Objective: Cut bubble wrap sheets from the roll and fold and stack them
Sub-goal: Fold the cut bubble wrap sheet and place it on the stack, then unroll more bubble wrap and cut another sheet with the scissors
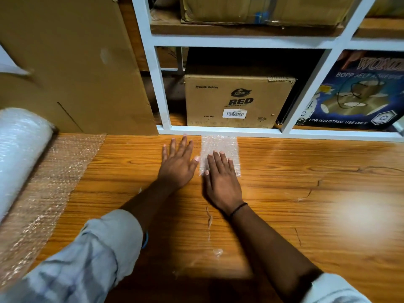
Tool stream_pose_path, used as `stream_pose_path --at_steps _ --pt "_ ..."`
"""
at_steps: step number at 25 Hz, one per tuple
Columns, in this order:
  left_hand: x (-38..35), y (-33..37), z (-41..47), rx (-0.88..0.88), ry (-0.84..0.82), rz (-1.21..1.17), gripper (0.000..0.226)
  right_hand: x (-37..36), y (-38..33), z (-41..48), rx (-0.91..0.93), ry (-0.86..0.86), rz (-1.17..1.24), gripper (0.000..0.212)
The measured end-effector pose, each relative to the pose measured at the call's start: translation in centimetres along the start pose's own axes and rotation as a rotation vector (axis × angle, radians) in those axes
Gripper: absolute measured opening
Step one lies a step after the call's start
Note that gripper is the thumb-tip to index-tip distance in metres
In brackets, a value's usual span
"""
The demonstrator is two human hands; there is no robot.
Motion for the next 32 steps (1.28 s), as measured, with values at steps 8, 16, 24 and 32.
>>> stream_pose_path --at_steps 8,16,24,32 --pt "3.2 -4.7 -7.7 0.113 0.064 0.013 0.065 -2.2 -10.0 -3.3 0.123 0.0 0.037 0.058" --pt "8.9 -16.6 -15.8 0.129 0.103 -0.014 0.064 -5.2 -24.8 -3.4 0.089 -0.023 0.151 0.053" --pt "12.7 -29.8 -23.2 0.161 0.084 0.026 0.059 -9.4 -40.0 -4.0 -0.006 -0.081 0.214 0.049" --pt "13.5 -33.9 -28.3 0.12 0.043 0.012 0.069 -10.8 -45.9 -7.4 -0.249 -0.106 0.133 0.034"
Point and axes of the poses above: each hand's wrist, its own z-axis towards the middle knuckle, its own x-axis out of the back of the hand, y = z × x, the point moved 2 cm from there along z, towards the middle knuckle, and after that the axes turned 8 degrees about -z, right-handed, at the moved point
